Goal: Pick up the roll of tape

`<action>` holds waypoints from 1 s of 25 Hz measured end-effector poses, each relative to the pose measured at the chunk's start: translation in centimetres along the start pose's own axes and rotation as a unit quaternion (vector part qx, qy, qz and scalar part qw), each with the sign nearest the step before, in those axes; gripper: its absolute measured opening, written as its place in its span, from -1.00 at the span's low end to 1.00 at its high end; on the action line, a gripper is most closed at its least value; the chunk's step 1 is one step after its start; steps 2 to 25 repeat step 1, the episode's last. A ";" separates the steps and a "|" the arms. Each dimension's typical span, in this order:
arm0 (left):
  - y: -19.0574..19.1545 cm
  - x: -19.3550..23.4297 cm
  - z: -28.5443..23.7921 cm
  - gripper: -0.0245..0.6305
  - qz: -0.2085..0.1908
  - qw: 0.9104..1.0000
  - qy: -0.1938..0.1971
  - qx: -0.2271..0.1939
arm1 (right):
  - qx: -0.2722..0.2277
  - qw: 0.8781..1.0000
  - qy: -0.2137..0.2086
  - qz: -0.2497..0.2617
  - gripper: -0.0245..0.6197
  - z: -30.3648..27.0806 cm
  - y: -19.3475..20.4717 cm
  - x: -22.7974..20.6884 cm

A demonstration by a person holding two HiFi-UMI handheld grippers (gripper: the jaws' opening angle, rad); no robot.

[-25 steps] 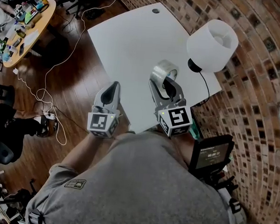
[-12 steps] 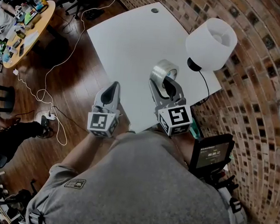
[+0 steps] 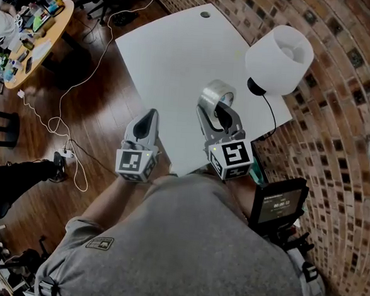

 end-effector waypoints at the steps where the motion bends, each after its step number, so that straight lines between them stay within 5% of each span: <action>1: 0.1 0.1 0.0 -0.92 -0.007 1.000 0.003 -0.004 | 0.000 1.000 0.001 -0.001 -0.49 0.0 0.1 0.0; 25: 0.1 0.1 0.0 -0.92 -0.007 1.000 0.003 -0.004 | 0.000 1.000 0.001 -0.001 -0.49 0.0 0.1 0.0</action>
Point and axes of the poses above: the fingertips, and each gripper's own axes: z backward along the fingers, x to its left, y out of its underside, the point moved 7 cm from there along z, backward along the fingers, and after that the axes turned 7 degrees about -y, right-handed, at the moved point
